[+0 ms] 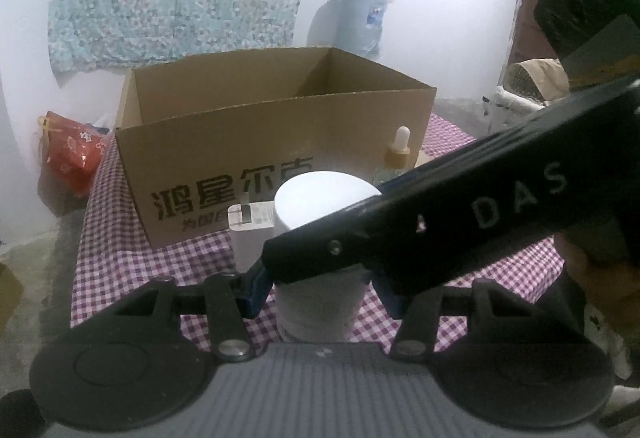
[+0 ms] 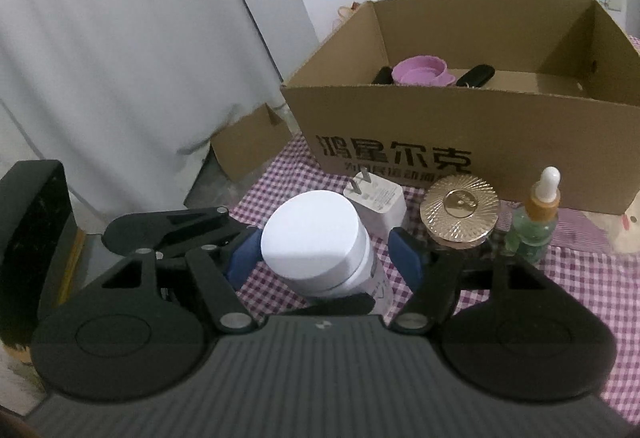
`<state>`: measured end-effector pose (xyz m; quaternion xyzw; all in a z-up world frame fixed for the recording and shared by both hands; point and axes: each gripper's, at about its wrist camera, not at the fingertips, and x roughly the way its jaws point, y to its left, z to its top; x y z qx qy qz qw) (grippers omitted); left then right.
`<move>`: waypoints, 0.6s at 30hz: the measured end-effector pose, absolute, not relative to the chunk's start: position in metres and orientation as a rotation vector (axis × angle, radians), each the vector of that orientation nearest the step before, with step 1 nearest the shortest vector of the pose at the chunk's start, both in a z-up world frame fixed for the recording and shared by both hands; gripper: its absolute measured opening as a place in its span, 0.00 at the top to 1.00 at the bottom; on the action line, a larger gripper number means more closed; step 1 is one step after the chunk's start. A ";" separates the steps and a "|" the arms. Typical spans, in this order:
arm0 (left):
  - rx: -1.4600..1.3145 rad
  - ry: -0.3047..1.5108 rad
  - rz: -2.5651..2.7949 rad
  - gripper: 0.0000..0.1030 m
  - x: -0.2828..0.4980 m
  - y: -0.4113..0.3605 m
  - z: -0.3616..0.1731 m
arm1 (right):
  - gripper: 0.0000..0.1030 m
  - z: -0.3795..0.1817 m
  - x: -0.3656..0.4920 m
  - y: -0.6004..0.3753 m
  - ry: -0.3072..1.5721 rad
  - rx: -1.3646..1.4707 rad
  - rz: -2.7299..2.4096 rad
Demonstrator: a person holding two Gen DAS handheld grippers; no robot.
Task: Organize rigid objects
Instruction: 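Carry the white pill bottle with the right gripper into the box, release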
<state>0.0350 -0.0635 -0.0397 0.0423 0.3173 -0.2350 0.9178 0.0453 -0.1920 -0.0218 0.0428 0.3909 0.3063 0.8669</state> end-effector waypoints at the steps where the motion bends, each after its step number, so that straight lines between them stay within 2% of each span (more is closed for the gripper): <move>1: 0.085 0.655 -0.484 0.47 0.035 -0.063 -0.039 | 0.41 -0.021 0.046 -0.191 0.821 0.090 0.643; 7: 0.082 0.636 -0.491 0.47 0.029 -0.057 -0.014 | 0.45 0.002 0.040 -0.188 0.804 0.070 0.647; 12: 0.118 0.572 -0.480 0.47 0.034 -0.052 0.036 | 0.47 0.053 0.044 -0.188 0.729 0.062 0.706; 18: 0.128 0.519 -0.492 0.47 0.078 -0.064 0.087 | 0.47 0.116 0.078 -0.196 0.638 0.036 0.740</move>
